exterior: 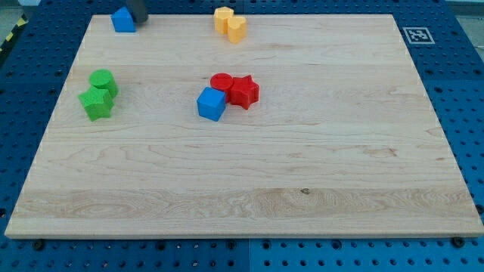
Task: Move the blue cube into the blue triangle
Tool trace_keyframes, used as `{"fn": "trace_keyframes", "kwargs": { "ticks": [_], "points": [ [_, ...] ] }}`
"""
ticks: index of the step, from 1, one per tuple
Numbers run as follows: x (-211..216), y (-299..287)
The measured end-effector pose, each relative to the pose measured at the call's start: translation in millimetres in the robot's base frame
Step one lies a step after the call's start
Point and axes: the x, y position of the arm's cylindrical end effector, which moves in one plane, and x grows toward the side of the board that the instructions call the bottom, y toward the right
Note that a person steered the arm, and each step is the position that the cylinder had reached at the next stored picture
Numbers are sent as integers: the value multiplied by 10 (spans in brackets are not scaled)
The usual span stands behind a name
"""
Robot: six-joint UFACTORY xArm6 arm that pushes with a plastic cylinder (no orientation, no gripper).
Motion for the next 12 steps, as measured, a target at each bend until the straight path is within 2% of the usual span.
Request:
{"fn": "trace_keyframes", "kwargs": {
  "ticks": [1,5,6,7,9,12],
  "points": [
    [358,76],
    [2735,1182],
    [2931,1701],
    [2803,1992],
    [2419,1495],
    [2156,1299]
  ]
}}
